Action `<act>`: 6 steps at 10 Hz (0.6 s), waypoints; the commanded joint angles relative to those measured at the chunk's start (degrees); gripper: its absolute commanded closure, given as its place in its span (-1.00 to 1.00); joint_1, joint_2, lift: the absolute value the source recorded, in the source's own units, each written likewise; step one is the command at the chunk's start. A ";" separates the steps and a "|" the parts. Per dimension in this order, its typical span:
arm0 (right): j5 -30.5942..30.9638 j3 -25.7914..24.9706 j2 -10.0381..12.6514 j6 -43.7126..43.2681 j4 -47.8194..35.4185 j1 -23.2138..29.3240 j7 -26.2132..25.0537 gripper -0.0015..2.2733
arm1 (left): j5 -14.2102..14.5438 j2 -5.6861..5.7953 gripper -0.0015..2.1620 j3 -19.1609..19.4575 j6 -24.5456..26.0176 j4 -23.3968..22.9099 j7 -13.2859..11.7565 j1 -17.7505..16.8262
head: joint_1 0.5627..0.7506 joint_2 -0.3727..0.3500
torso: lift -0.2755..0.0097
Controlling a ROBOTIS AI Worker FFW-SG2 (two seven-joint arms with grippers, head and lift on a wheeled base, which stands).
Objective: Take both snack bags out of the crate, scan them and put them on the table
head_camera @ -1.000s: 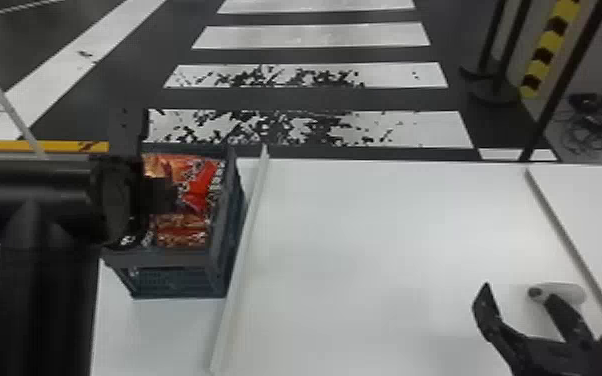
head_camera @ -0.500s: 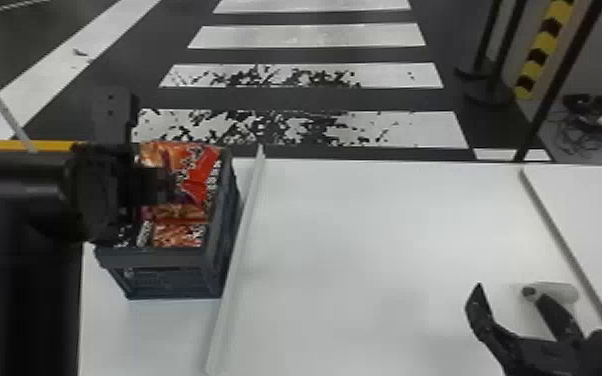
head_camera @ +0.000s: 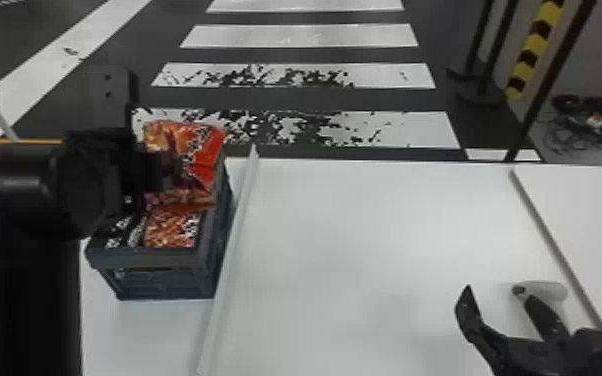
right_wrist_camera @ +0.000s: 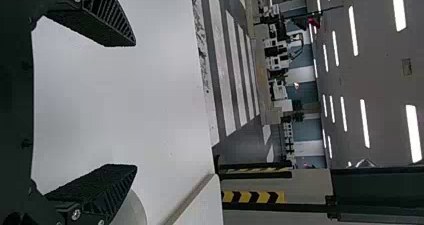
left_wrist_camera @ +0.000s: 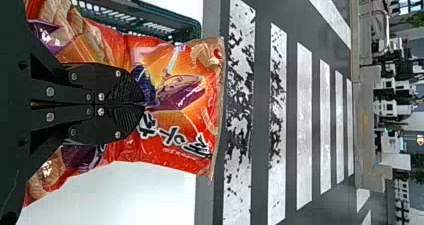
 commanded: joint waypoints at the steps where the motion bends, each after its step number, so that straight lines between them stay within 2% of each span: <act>1: 0.01 0.03 0.00 0.09 -0.07 0.05 0.00 -0.89 | 0.25 -2.41 0.98 -2.99 -0.25 0.13 1.13 -1.06 | 0.41 0.15 | 0.26; 2: 0.01 0.03 0.00 -0.08 -0.07 -0.03 0.00 -0.89 | 0.17 -3.55 0.98 -4.22 -0.42 0.30 2.27 -1.50 | 0.41 0.07 | 0.26; 3: 0.01 -0.06 -0.09 -0.08 -0.07 -0.03 0.00 -0.89 | 0.25 -5.19 0.98 -6.16 -0.60 0.65 3.33 -1.77 | 0.41 0.00 | 0.26; 5: -0.08 -0.06 -0.18 -0.08 -0.07 -0.30 0.00 -0.89 | 0.52 -5.19 0.98 -9.32 -2.00 1.62 5.79 -0.71 | 0.41 -0.10 | 0.26; 6: -0.08 0.03 -0.18 -0.08 -0.07 -0.47 0.00 -0.89 | 1.92 -5.19 0.98 -10.55 -4.11 2.15 7.02 0.34 | 0.41 -0.14 | 0.26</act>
